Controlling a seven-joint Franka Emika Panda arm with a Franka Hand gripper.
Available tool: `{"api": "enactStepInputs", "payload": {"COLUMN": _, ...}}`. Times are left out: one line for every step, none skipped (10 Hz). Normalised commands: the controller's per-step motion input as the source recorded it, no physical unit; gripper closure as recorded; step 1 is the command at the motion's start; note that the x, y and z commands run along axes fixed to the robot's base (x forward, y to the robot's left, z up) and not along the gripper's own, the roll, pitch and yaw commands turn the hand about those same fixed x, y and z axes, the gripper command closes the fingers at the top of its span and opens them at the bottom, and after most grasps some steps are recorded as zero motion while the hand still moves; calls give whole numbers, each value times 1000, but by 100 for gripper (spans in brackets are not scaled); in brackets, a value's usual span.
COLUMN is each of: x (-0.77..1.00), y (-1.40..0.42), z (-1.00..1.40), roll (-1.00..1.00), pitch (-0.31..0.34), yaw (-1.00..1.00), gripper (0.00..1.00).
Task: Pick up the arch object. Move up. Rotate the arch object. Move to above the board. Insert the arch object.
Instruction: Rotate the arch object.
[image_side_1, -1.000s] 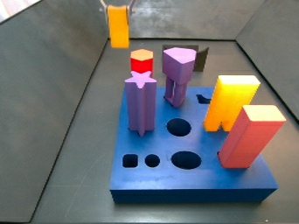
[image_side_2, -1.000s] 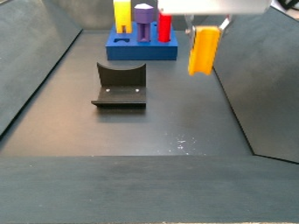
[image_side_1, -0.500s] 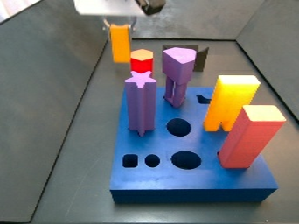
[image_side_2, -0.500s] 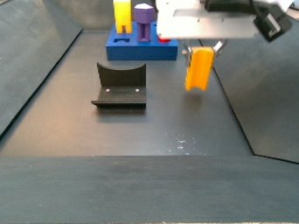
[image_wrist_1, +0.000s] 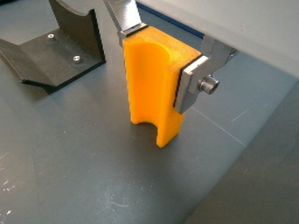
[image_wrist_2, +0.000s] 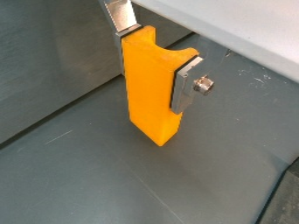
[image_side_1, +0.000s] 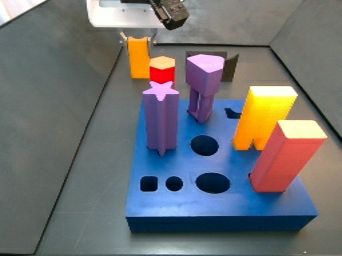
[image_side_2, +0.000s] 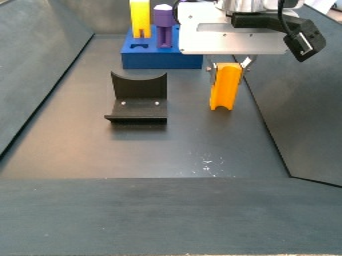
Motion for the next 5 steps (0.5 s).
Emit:
{"api": "enactStepInputs", "payload": {"x": 0, "y": 0, "z": 0, "roll": -4, "pitch": -12, "yaw": -59, "gripper": 0}}
{"api": "enactStepInputs", "payload": {"x": 0, "y": 0, "z": 1000, "roll": -4, "pitch": -13, "yaw": -56, "gripper": 0}}
{"api": "enactStepInputs", "payload": {"x": -16, "y": 0, "z": 1000, "roll": -6, "pitch": 1, "yaw": -55, "gripper": 0}}
{"api": "enactStepInputs", "payload": {"x": -34, "y": 0, "z": 1000, "roll": -8, "pitch": 28, "yaw": -54, "gripper": 0}}
{"api": "enactStepInputs", "payload": {"x": -30, "y": 3, "z": 867, "roll": -11, "pitch": 47, "yaw": -53, "gripper": 0}}
